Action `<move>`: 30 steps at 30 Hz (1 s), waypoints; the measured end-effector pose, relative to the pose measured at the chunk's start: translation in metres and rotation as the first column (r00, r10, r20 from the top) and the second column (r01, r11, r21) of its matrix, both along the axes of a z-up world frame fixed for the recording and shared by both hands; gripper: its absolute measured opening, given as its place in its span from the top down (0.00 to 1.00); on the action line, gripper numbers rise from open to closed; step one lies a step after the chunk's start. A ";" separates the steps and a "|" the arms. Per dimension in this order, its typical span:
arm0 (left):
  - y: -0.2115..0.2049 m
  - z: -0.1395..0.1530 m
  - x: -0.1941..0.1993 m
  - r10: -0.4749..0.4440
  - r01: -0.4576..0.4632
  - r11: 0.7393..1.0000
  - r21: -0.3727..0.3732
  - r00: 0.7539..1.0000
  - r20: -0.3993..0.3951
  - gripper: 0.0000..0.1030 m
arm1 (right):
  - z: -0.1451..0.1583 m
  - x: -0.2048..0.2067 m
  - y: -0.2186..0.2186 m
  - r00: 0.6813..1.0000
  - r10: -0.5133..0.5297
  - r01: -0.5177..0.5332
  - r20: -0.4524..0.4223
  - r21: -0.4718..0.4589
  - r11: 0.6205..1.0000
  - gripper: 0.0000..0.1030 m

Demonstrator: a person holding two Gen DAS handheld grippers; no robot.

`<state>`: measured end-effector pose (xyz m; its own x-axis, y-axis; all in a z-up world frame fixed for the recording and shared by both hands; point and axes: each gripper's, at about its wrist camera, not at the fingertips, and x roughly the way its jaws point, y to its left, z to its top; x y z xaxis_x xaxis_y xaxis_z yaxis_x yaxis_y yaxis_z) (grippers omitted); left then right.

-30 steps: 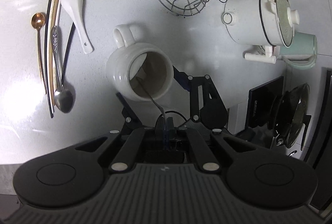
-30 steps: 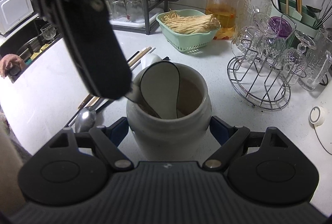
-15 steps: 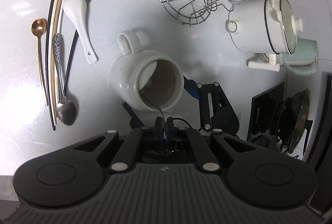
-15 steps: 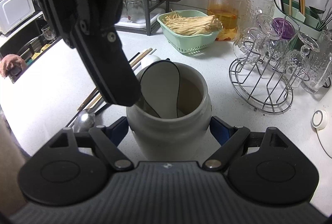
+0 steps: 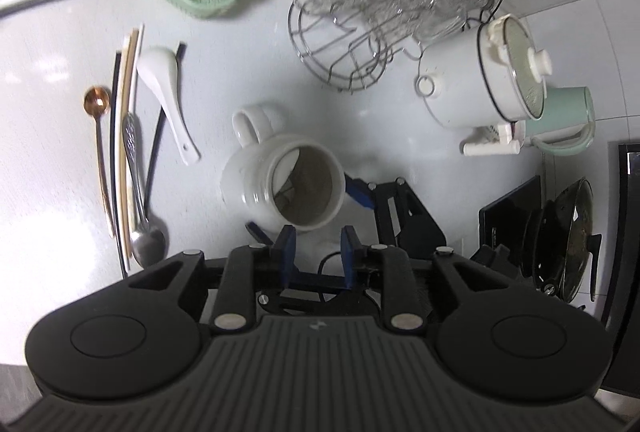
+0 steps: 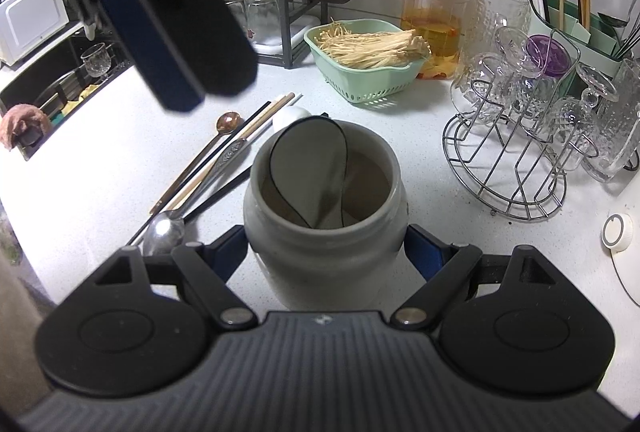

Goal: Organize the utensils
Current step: 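Open the left tool to release the fork inside the jar, then withdraw the left tool and move it down over the utensil row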

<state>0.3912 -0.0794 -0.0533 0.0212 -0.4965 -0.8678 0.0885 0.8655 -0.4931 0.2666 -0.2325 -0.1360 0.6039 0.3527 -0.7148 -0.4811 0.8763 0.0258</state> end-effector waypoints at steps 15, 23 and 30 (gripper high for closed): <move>0.034 0.023 -0.030 0.079 -0.102 0.992 0.078 0.963 0.257 0.74 | 0.001 -0.001 0.000 1.000 0.016 -0.016 0.005 -0.012 1.000 0.15; 0.054 0.013 -0.052 0.159 -0.198 0.977 0.083 0.928 0.337 0.74 | 0.002 -0.003 -0.003 1.000 0.027 -0.026 0.003 -0.022 0.999 0.15; 0.057 0.000 -0.068 0.189 -0.243 0.965 0.096 0.903 0.386 0.74 | 0.001 -0.007 -0.007 1.000 0.007 -0.006 0.014 -0.027 1.000 0.15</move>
<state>0.3236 -0.0225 -0.0534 0.4477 -0.3189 -0.8354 0.0446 0.9410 -0.3353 0.2597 -0.2397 -0.1345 0.6115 0.3376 -0.7156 -0.4871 0.8734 -0.0043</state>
